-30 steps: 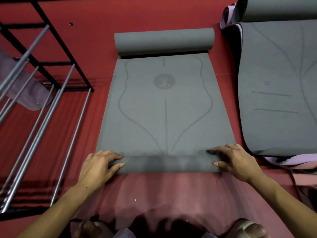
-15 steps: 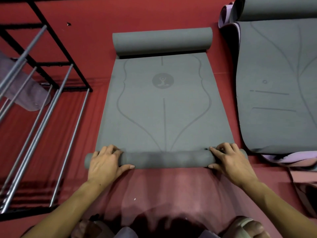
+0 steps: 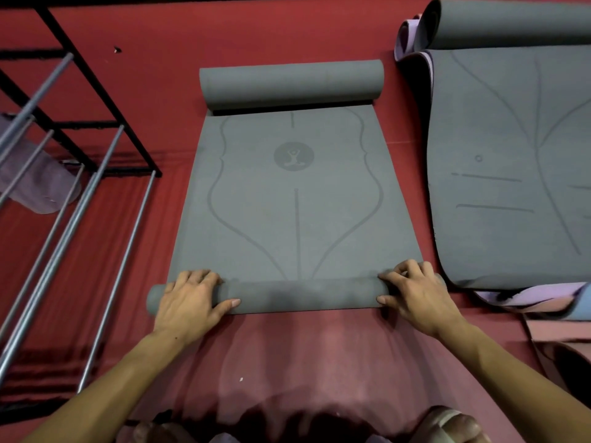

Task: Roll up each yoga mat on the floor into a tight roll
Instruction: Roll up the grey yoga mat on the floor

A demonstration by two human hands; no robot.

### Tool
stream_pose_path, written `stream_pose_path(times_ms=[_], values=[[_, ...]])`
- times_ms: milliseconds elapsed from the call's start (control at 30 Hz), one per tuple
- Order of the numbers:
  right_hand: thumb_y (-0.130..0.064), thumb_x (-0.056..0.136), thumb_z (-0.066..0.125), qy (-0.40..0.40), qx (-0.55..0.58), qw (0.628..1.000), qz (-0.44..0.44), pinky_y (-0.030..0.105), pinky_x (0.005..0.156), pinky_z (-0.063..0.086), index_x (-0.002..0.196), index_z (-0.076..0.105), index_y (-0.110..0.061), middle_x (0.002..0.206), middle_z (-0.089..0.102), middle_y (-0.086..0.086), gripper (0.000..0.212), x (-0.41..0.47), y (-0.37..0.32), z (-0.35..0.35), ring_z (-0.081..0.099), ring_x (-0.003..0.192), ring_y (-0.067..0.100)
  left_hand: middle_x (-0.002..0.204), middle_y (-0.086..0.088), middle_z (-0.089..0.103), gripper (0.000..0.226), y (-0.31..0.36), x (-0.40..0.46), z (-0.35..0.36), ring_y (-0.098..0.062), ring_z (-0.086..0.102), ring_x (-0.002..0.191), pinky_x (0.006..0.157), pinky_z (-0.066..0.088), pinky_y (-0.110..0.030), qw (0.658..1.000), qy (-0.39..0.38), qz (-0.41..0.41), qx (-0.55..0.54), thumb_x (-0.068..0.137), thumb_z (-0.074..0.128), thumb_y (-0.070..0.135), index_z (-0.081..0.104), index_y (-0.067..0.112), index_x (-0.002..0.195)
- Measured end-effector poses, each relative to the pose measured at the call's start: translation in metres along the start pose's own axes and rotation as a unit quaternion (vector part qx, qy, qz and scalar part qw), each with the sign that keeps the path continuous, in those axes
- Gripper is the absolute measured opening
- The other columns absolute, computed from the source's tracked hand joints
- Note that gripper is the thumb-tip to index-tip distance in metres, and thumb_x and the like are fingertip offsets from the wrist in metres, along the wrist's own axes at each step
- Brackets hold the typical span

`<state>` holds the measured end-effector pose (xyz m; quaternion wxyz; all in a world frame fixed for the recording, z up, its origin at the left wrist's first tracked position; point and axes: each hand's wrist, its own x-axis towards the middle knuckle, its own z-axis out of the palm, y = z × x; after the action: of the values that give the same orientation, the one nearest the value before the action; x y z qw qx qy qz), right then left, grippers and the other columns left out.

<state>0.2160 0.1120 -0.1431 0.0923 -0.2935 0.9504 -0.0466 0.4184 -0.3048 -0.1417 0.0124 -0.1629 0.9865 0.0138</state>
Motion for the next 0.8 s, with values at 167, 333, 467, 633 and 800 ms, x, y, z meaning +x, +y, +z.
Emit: stream_pose_path(times_ms=[167, 333, 467, 633, 800], values=[[-0.052, 0.087, 0.073, 0.05, 0.013, 0.999, -0.007, 0.039, 0.081, 0.051, 0.133, 0.062, -0.032, 0.111, 0.055, -0.006, 0.051, -0.013, -0.01, 0.003, 0.045, 0.099, 0.02, 0.115, 0.002, 0.062, 0.07, 0.0, -0.006, 0.0, -0.027, 0.056, 0.105, 0.081, 0.052, -0.046, 0.998, 0.043, 0.028, 0.035, 0.081, 0.041, 0.084, 0.073, 0.027, 0.104], [-0.038, 0.098, 0.061, 0.132, 0.027, 0.991, 0.016, 0.045, 0.098, 0.048, 0.129, 0.065, -0.021, 0.125, 0.062, 0.001, 0.036, -0.026, -0.025, 0.019, 0.053, 0.111, 0.028, 0.093, 0.005, 0.059, 0.065, 0.013, 0.001, -0.008, -0.023, 0.061, 0.096, 0.072, 0.052, -0.042, 0.999, 0.018, 0.008, 0.041, 0.082, 0.037, 0.079, 0.071, 0.028, 0.105], [-0.056, 0.093, 0.066, 0.112, -0.014, 0.994, 0.003, 0.052, 0.111, 0.041, 0.138, 0.063, -0.019, 0.137, 0.059, 0.009, 0.059, -0.025, -0.023, 0.024, 0.051, 0.125, 0.034, 0.093, 0.006, 0.062, 0.059, 0.012, -0.004, -0.007, -0.022, 0.062, 0.095, 0.071, 0.052, -0.04, 1.0, 0.029, 0.008, 0.011, 0.087, 0.037, 0.077, 0.067, 0.029, 0.107], [-0.049, 0.086, 0.077, 0.115, -0.014, 0.993, 0.006, 0.048, 0.091, 0.051, 0.131, 0.068, -0.021, 0.126, 0.055, 0.007, 0.054, -0.014, -0.02, 0.016, 0.05, 0.107, 0.032, 0.102, 0.008, 0.066, 0.068, 0.009, -0.002, -0.008, -0.022, 0.062, 0.102, 0.077, 0.054, -0.041, 1.0, 0.014, 0.008, 0.0, 0.086, 0.035, 0.08, 0.071, 0.03, 0.114], [-0.047, 0.095, 0.064, 0.105, -0.027, 0.994, -0.009, 0.042, 0.094, 0.05, 0.143, 0.059, -0.018, 0.12, 0.061, 0.001, 0.056, -0.004, -0.024, 0.012, 0.052, 0.107, 0.027, 0.123, 0.009, 0.067, 0.087, 0.017, 0.002, -0.018, -0.02, 0.058, 0.119, 0.096, 0.048, -0.043, 1.0, -0.023, -0.011, 0.008, 0.075, 0.041, 0.095, 0.065, 0.033, 0.13]])
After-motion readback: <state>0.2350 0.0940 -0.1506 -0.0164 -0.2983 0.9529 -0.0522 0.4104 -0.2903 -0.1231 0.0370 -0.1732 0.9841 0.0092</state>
